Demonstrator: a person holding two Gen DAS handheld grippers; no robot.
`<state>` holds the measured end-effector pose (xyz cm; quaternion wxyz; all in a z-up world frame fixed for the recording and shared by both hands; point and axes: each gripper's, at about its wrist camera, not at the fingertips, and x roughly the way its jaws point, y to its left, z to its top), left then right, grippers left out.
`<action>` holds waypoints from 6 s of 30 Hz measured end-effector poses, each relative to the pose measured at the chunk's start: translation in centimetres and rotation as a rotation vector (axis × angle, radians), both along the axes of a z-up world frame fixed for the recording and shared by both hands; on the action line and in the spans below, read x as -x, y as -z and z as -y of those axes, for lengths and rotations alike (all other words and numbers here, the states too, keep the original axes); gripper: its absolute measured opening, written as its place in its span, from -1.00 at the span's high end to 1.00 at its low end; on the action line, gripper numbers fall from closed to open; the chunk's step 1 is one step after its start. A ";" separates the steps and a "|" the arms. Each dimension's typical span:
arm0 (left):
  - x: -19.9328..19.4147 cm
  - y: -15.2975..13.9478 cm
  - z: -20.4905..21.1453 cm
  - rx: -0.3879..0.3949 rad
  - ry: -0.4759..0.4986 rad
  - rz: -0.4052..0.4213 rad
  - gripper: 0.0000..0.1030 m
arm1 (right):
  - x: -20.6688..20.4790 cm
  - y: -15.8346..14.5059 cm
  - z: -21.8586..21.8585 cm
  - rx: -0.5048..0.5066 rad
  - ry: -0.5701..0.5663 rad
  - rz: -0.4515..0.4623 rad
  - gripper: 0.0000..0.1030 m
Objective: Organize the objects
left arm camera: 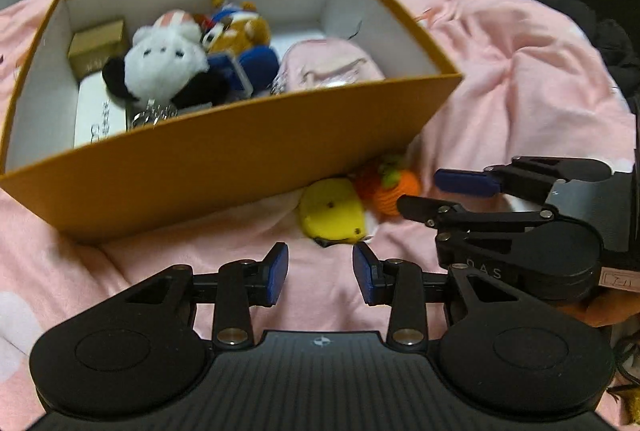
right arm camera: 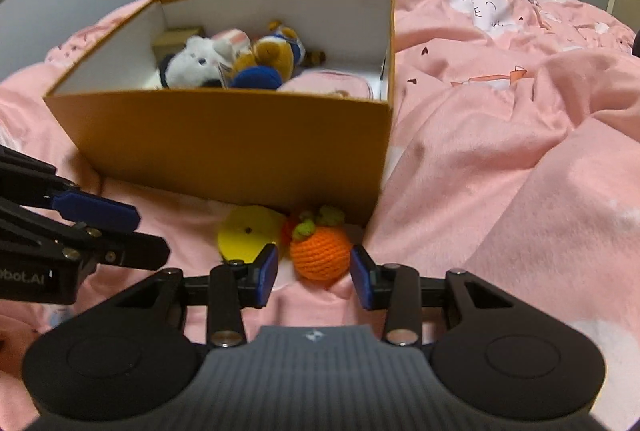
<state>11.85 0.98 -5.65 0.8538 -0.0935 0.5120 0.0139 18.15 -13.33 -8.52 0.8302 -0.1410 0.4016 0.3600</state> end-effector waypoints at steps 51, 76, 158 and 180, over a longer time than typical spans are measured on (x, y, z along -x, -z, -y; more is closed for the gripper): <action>-4.3 6.0 2.3 -0.031 -0.019 0.032 -0.17 | -4.6 2.4 3.5 -0.133 0.190 -0.310 0.25; 1.2 -5.8 1.8 0.090 0.130 0.216 -0.17 | -0.3 -7.9 5.0 -0.115 0.083 -0.081 0.90; -19.7 -3.2 -8.0 0.093 0.089 0.079 -0.17 | -12.6 -8.0 -9.5 0.215 -0.380 0.411 -0.04; -22.2 -1.8 -6.6 0.000 -0.049 0.065 -0.03 | -14.1 -7.5 -6.7 0.121 -0.106 0.330 -0.05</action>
